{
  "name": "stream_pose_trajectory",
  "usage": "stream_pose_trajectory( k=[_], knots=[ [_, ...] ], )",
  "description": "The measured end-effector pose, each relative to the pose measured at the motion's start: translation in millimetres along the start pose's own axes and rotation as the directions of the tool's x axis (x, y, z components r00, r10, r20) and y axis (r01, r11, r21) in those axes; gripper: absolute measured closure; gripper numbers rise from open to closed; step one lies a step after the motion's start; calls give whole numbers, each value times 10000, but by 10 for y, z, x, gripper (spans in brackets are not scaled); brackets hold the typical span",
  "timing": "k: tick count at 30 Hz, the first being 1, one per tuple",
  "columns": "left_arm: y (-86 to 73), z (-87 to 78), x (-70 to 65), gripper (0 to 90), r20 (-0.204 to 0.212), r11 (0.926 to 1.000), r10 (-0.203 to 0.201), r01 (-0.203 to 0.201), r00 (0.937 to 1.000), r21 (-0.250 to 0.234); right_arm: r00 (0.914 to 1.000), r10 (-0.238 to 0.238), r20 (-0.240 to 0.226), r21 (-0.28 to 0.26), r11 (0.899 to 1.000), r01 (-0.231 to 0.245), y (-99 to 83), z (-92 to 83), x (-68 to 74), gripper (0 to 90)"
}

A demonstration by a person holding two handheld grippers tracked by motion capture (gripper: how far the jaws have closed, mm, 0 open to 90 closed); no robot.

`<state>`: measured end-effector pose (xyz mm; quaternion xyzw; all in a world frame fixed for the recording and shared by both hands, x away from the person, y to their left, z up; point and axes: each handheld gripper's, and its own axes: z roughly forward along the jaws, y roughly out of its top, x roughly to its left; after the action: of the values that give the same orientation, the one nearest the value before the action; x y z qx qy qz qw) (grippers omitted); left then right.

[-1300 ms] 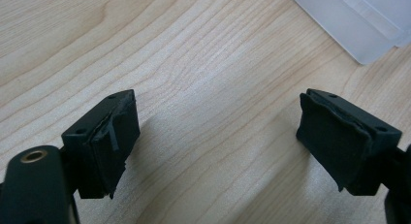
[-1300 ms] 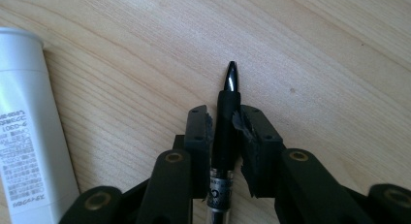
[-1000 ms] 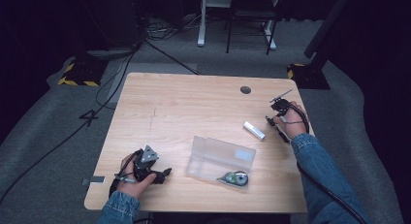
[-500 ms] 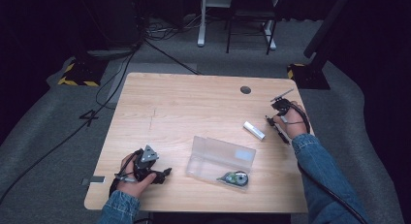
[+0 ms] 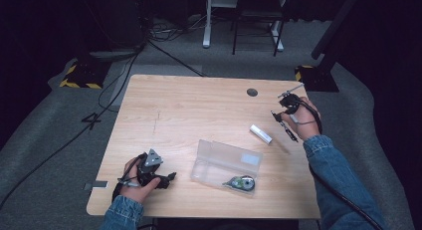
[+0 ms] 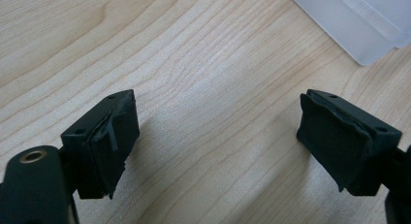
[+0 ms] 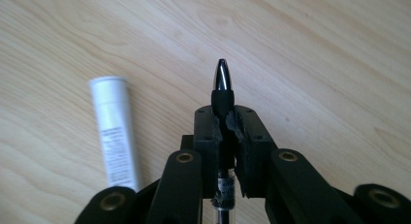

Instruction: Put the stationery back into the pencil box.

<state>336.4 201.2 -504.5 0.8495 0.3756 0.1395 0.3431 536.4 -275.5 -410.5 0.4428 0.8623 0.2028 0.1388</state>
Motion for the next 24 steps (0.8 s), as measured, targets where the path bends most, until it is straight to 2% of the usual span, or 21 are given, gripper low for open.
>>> stream_pose_trajectory(
  k=[6, 12, 13, 14, 16, 17, 18, 21, 22, 23, 24],
  knots=[
    [0, 0, 0, 149, 0, 10000, 2, -2, 10000, 2, 9985, -518, -156, -499, 9975, 510, 85, -207, 173, 807],
    [0, 0, 0, 149, -5, 10000, 2, -2, 10000, 1, 9920, -958, -825, -1125, 9899, 863, 140, -430, 397, 806],
    [0, 0, 0, 149, -4, 10000, 3, -3, 10000, 0, 9920, -958, -825, -1125, 9899, 863, 140, -430, 397, 806],
    [0, 0, 0, 148, -5, 10000, 4, -4, 10000, 1, 9884, -1078, -1069, -1337, 9866, 932, 156, -506, 479, 807],
    [0, 0, 0, 148, -1, 10000, 1, -1, 10000, 0, 9871, -1157, -1103, -1414, 9849, 996, 160, -531, 505, 807],
    [0, 0, 0, 149, 2, 10000, 0, 0, 10000, 1, 9824, -1329, -1311, -1581, 9811, 1116, 172, -602, 583, 807],
    [0, 0, 0, 149, 2, 10000, 0, 0, 10000, 1, 9824, -1329, -1311, -1581, 9811, 1116, 172, -602, 583, 807],
    [0, 0, 0, 149, -1, 10000, 0, 0, 10000, 1, 9737, -1608, -1615, -1865, 9738, 1299, 180, -710, 717, 807],
    [0, 0, 0, 149, -2, 10000, 1, -1, 10000, 4, 9662, -1839, -1810, -2026, 9683, 1463, 183, -782, 817, 806],
    [0, 0, 0, 149, -2, 10000, 1, -1, 10000, 4, 9662, -1839, -1810, -2026, 9683, 1463, 183, -782, 817, 806],
    [0, 0, 0, 149, 0, 10000, 1, -1, 10000, 0, 9612, -1977, -1924, -2127, 9646, 1559, 183, -813, 872, 806]
  ],
)
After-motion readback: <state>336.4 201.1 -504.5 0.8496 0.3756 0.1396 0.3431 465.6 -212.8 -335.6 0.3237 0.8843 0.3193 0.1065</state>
